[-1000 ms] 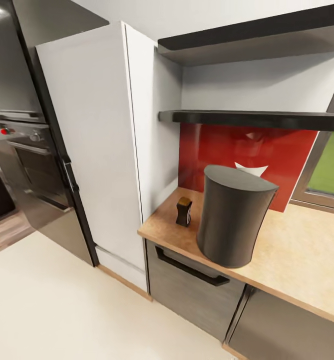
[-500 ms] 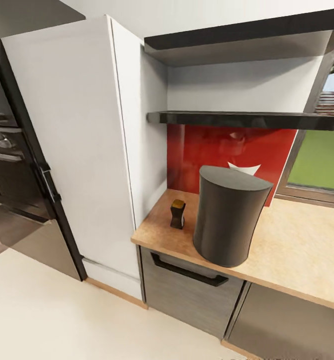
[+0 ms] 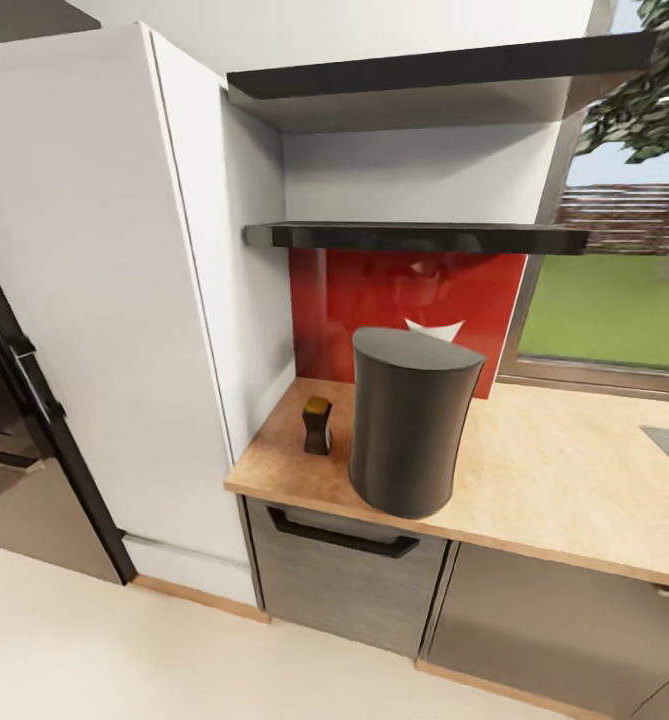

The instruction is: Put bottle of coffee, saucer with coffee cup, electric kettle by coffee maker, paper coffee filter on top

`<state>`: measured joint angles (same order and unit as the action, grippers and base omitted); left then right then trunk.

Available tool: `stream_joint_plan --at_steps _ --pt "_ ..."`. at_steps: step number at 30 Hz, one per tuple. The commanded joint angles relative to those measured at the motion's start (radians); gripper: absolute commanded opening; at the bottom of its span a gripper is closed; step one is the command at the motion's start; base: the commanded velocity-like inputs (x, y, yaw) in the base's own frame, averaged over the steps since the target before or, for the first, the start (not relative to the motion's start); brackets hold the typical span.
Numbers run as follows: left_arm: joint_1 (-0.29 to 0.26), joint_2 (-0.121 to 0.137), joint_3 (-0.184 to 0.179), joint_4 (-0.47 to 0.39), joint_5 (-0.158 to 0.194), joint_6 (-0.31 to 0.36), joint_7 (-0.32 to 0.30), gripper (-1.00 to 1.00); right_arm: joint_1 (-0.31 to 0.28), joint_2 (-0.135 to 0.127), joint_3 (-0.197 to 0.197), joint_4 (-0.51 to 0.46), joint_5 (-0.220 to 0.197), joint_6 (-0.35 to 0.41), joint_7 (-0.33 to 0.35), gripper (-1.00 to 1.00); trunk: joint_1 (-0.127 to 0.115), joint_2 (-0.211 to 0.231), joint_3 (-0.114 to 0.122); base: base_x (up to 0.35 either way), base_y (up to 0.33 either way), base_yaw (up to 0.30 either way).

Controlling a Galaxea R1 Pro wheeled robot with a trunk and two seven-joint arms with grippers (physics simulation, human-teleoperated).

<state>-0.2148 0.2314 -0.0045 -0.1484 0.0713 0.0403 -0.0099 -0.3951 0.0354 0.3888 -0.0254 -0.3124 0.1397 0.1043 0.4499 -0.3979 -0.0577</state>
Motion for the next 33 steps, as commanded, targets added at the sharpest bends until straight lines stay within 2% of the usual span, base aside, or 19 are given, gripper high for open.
stream_joint_plan --at_steps 1,16,29,30,31,32,33 --pt "0.0 0.0 -0.001 -0.002 0.005 0.004 0.002 -1.0 -0.001 0.0 0.008 -0.001 -0.01 0.004 0.002 1.0 0.0 -0.002 -0.002 -0.214 0.112 -0.272" --pt "-0.001 0.0 -0.01 -0.006 -0.002 0.004 0.0 -1.0 -0.002 0.006 0.006 -0.006 -0.016 0.004 0.005 1.0 0.0 -0.002 -0.002 -0.027 0.017 -0.264" --pt "-0.015 -0.001 -0.015 -0.012 -0.004 0.009 -0.014 -1.0 -0.001 0.008 0.006 -0.007 -0.017 -0.023 0.006 1.0 0.0 -0.002 -0.002 0.0 0.0 -0.017" --pt "-0.015 -0.001 -0.015 -0.021 -0.005 0.008 -0.026 -1.0 -0.002 0.007 0.006 -0.006 -0.021 -0.027 0.005 1.0 0.0 -0.002 -0.002 0.0 0.0 0.0" --pt "-0.015 0.0 -0.015 -0.085 -0.033 0.009 -0.117 -1.0 -0.002 0.008 0.006 -0.004 -0.035 -0.029 0.007 1.0 0.0 -0.002 -0.002 0.0 0.0 0.0" --pt "-0.016 0.005 -0.015 -0.127 -0.048 0.012 -0.182 -1.0 -0.002 0.009 0.007 -0.004 -0.037 -0.029 0.007 1.0 0.0 -0.002 -0.002 0.0 0.0 0.0" --pt "-0.016 0.011 -0.012 -0.194 -0.056 0.018 -0.291 -1.0 -0.002 0.01 0.007 -0.004 -0.039 -0.03 0.007 1.0 0.0 -0.002 -0.002 0.0 0.0 0.0"
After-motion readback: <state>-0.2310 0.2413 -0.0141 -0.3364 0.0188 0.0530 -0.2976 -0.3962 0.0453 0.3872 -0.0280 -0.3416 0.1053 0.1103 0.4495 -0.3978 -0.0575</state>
